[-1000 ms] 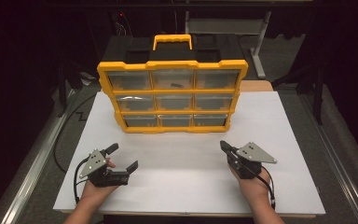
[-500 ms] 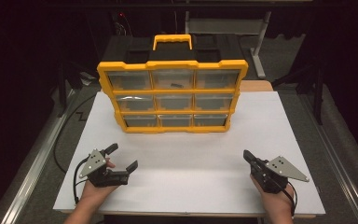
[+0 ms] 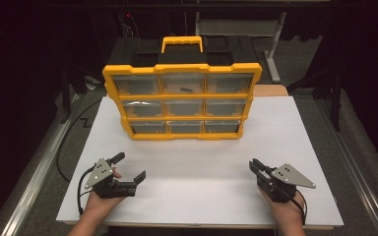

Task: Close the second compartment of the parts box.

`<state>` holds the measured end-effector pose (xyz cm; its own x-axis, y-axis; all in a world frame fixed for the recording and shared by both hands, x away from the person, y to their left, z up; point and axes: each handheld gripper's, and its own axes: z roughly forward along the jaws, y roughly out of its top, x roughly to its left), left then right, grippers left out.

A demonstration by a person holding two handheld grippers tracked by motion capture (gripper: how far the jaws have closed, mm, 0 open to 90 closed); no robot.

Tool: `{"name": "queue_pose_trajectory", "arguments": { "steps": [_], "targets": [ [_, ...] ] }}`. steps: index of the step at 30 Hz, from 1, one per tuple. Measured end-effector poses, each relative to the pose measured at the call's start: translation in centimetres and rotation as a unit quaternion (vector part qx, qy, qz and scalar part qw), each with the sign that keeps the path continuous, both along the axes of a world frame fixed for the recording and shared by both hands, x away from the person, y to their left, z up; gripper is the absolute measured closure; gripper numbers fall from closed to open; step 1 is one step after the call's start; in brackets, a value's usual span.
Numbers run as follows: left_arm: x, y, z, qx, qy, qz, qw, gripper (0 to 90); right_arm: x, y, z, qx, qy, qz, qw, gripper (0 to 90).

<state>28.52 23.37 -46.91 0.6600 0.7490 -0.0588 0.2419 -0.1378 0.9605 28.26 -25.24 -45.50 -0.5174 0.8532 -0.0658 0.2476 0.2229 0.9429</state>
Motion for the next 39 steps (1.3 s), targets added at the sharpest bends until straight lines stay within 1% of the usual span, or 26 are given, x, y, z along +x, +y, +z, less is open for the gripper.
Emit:
{"name": "queue_pose_trajectory", "arguments": {
  "steps": [1,4,6,8,10,11,12,13,14,16,17,19,21,23,24,26,27,30,33,36,39],
  "targets": [
    [0.0,0.0,0.0,-0.003,0.002,0.001,1.0,0.6,0.1,0.1,0.0,0.001,0.005,0.001,1.0,70.2],
    [0.1,0.0,0.0,-0.003,0.002,0.001,1.0,0.6,0.5,0.5,-0.2,0.0,0.017,0.007,0.9998,60.5],
    [0.2,0.0,-0.1,-0.005,0.003,0.001,1.0,0.6,0.8,0.7,-0.5,-0.006,0.023,0.013,0.9996,53.3],
    [0.2,0.0,-0.1,0.001,0.005,-0.002,1.0,0.6,0.9,0.7,-0.6,-0.014,0.025,0.011,0.9995,46.0],
    [0.1,-0.1,0.0,0.0,0.003,-0.002,1.0,0.6,1.0,0.5,-0.6,-0.013,0.033,0.01,0.9993,35.7],
    [0.1,0.0,0.0,0.002,0.001,-0.003,1.0,0.6,1.0,0.4,-0.6,-0.011,0.032,0.01,0.9994,31.8],
    [0.0,-0.1,0.1,0.001,0.0,-0.002,1.0,0.6,0.9,0.3,-0.6,-0.009,0.032,0.009,0.9994,26.2],
    [0.0,-0.1,0.1,-0.001,0.001,-0.002,1.0,0.6,0.8,0.2,-0.5,-0.006,0.029,0.009,0.9995,21.4],
    [0.0,-0.1,0.1,0.0,0.001,-0.002,1.0,0.6,0.8,0.1,-0.4,0.003,0.025,0.009,0.9996,17.1],
    [0.0,-0.1,0.2,-0.002,0.001,-0.001,1.0,0.6,0.6,-0.2,-0.1,0.022,0.019,0.006,0.9996,12.5],
    [0.0,-0.1,0.2,-0.002,0.001,0.0,1.0,0.6,0.5,-0.4,0.0,0.029,0.017,0.009,0.9994,9.5],
    [0.0,-0.1,0.2,-0.006,0.001,0.002,1.0,0.6,0.5,-0.5,0.2,0.04,0.014,0.008,0.9991,1.1],
    [0.1,0.0,0.1,-0.001,0.003,0.0,1.0,0.6,0.3,-0.8,0.4,0.041,0.015,0.009,0.999,0.5],
    [0.1,0.1,0.1,-0.004,0.003,0.002,1.0,0.6,-0.1,-1.2,0.6,0.057,0.007,0.014,0.9983,0.5],
    [0.1,0.1,0.2,-0.006,0.003,0.003,1.0,0.6,-0.3,-1.3,0.8,0.058,0.001,0.016,0.9982,0.5],
    [0.1,0.2,0.1,-0.005,0.003,0.004,1.0,0.6,-0.6,-1.4,1.1,0.053,-0.01,0.013,0.9985,0.4],
    [0.1,0.2,0.0,-0.005,0.004,0.005,1.0,0.6,-0.7,-1.4,1.1,0.05,-0.011,0.012,0.9986,0.4],
    [0.2,0.2,0.0,-0.005,0.004,0.006,1.0,0.6,-0.5,-1.2,0.8,0.047,-0.005,0.013,0.9988,0.4],
    [0.2,0.1,0.1,-0.004,0.002,0.007,1.0,0.5,-0.2,-0.9,0.5,0.025,-0.002,0.011,0.9996,0.4],
    [0.1,0.1,0.1,-0.003,0.003,0.006,1.0,0.4,-0.2,-0.9,0.5,0.034,-0.002,0.003,0.9994,0.4],
    [0.1,0.1,0.2,-0.007,0.001,0.009,0.9999,0.4,-0.2,-0.9,0.4,0.027,-0.003,0.005,0.9996,0.4]
  ]
}}
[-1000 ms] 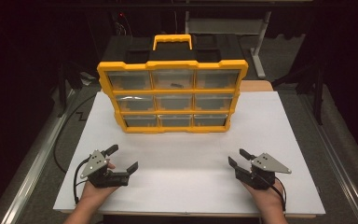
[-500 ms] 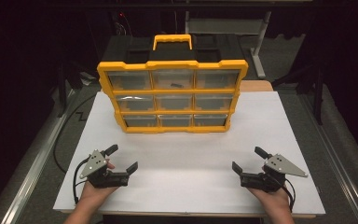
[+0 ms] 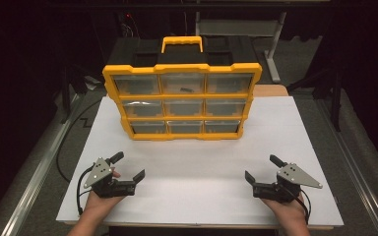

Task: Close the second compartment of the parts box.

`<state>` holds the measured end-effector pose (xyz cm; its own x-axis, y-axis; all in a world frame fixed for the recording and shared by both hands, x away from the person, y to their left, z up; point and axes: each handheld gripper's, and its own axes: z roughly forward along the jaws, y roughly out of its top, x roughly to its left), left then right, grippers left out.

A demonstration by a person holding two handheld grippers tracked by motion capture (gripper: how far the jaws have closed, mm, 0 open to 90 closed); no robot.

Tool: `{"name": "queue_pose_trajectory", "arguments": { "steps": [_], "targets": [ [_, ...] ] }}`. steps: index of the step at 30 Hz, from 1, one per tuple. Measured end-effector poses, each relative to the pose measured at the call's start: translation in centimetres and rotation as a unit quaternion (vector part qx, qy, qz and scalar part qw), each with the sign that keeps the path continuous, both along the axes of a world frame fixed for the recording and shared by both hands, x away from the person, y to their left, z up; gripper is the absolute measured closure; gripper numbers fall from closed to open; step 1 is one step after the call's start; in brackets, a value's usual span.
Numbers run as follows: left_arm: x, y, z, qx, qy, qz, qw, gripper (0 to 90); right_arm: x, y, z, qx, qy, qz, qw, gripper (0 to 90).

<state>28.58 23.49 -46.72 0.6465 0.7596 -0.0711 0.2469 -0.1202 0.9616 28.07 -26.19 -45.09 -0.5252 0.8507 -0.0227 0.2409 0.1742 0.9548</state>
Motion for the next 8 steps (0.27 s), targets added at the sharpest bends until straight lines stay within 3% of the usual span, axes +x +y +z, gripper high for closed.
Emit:
{"name": "queue_pose_trajectory", "arguments": {
  "steps": [8],
  "targets": [
    [-0.05,0.17,0.03,0.002,0.0,0.002,1.0,0.4,0.1,0.16,-0.01,-0.003,0.001,-0.002,1.0,0.4]
  ]
}}
